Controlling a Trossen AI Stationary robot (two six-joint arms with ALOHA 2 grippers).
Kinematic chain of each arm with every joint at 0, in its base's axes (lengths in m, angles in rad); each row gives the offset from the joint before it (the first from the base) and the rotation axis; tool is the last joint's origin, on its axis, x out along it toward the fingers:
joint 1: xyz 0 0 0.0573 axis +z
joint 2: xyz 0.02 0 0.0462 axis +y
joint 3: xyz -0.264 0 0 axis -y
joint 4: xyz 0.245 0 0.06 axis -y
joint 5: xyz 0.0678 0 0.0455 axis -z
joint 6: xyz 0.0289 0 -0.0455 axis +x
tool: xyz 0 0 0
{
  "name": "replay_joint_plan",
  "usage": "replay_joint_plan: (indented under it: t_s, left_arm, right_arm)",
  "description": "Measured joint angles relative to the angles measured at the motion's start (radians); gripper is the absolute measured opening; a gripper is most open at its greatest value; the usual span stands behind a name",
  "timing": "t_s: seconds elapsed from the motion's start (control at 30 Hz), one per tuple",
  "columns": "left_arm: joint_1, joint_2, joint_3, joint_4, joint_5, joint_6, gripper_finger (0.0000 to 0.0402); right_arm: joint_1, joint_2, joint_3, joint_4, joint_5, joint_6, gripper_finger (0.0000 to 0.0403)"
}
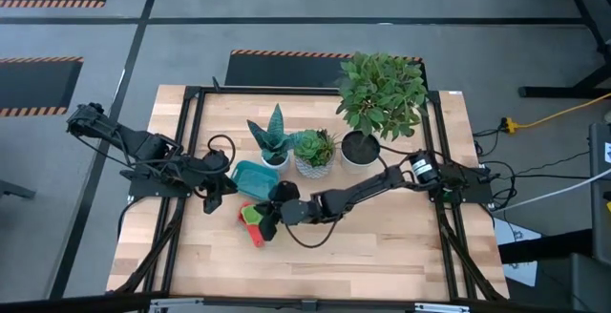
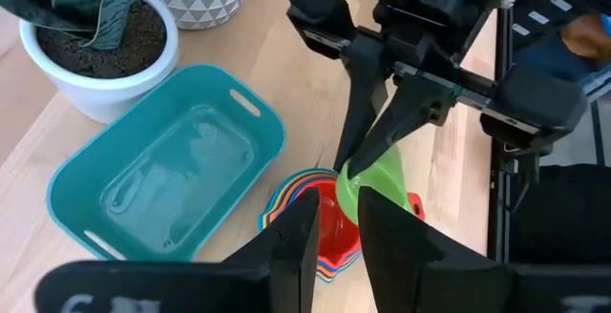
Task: Nest measuring cups in basket
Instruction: Stack the green measuring cup into the red measuring cup
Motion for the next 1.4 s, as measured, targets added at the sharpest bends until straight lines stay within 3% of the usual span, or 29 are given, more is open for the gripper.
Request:
replay_joint_plan:
  t_s: [0.23, 0.53, 1.0, 1.23, 1.4]
  left_arm:
    - [0.000, 0.000, 0.000, 0.000, -0.001, 0.000, 0.0069]
    - [0.000, 0.000, 0.000, 0.000, -0.002, 0.000, 0.0069]
    - [0.000, 0.000, 0.000, 0.000, -0.001, 0.000, 0.0069]
    - [-0.019, 0.000, 0.000, 0.000, 0.146, -0.019, 0.0069]
    - [-0.098, 0.028, 0.001, 0.000, 0.156, -0.062, 0.0069]
  right_arm:
    - [0.000, 0.000, 0.000, -0.005, 0.001, 0.000, 0.0026]
    - [-0.003, 0.000, 0.000, -0.006, 0.001, 0.003, 0.0059]
    - [-0.018, 0.000, 0.000, -0.006, -0.012, -0.039, 0.0062]
    - [-0.018, 0.000, 0.000, -0.007, -0.080, -0.191, 0.0062]
    - [-0.009, -0.029, -0.002, -0.061, -0.079, -0.265, 0.0062]
